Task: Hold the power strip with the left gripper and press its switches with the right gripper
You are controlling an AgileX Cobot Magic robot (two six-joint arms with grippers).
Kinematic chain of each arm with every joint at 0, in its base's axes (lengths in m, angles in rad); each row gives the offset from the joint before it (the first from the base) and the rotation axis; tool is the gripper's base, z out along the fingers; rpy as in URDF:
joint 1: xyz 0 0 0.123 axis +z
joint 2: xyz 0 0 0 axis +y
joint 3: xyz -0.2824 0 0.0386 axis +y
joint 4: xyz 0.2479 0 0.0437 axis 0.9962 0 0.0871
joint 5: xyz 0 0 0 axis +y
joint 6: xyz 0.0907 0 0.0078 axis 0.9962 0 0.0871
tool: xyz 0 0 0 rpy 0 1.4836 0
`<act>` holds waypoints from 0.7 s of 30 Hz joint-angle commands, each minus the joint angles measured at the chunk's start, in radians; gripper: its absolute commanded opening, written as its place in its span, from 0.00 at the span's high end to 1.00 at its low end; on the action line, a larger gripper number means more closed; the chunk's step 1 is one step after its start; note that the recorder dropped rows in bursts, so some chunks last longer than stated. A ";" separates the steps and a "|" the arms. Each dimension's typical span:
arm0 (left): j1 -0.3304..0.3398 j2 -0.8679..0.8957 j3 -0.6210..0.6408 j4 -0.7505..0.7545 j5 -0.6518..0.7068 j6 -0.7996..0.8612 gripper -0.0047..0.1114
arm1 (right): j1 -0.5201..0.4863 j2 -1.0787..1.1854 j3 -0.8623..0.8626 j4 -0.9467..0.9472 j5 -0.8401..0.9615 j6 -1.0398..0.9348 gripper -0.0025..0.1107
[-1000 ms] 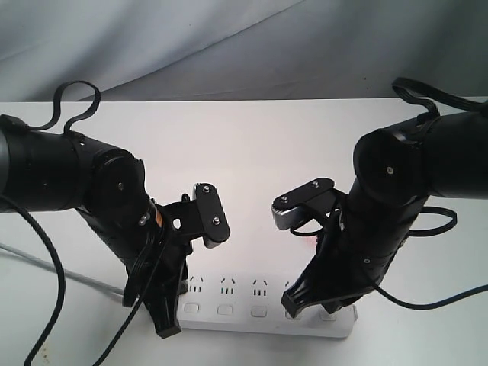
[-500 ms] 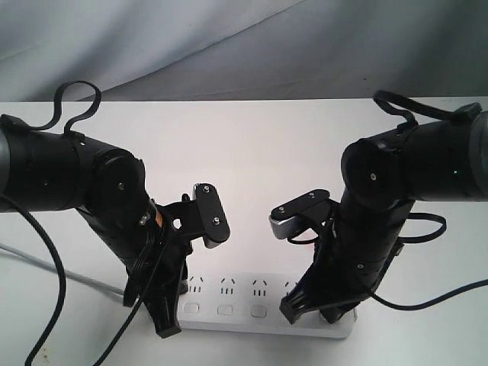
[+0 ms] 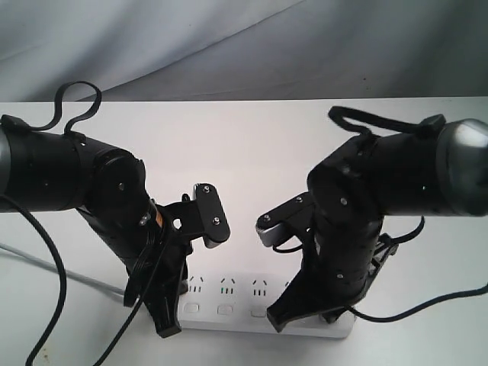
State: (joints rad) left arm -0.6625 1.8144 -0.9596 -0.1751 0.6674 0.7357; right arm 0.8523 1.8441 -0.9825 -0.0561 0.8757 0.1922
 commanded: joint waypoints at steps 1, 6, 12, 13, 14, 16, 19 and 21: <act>-0.006 0.017 0.003 0.005 0.011 -0.010 0.96 | 0.056 0.092 0.106 -0.204 -0.185 0.179 0.98; -0.006 0.017 0.003 0.005 0.011 -0.010 0.96 | 0.056 0.092 0.166 -0.211 -0.263 0.227 0.98; -0.006 0.017 0.003 0.005 0.011 -0.010 0.96 | 0.056 0.001 0.166 -0.206 -0.265 0.234 0.98; -0.006 0.017 0.003 0.005 0.011 -0.010 0.96 | 0.056 -0.030 0.166 -0.206 -0.265 0.234 0.98; -0.006 0.017 0.003 0.005 0.011 -0.010 0.96 | 0.056 -0.062 0.166 -0.206 -0.262 0.238 0.98; -0.006 0.017 0.003 0.005 0.011 -0.014 0.96 | 0.056 -0.124 0.166 -0.205 -0.253 0.243 0.98; -0.006 0.017 0.003 0.005 0.011 -0.016 0.96 | 0.056 -0.215 0.169 -0.195 -0.235 0.254 0.98; -0.006 0.017 0.003 0.005 0.011 -0.020 0.96 | 0.056 -0.259 0.186 -0.191 -0.239 0.261 0.98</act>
State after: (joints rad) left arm -0.6625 1.8144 -0.9596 -0.1751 0.6674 0.7315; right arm 0.9070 1.6523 -0.8161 -0.2633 0.6278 0.4393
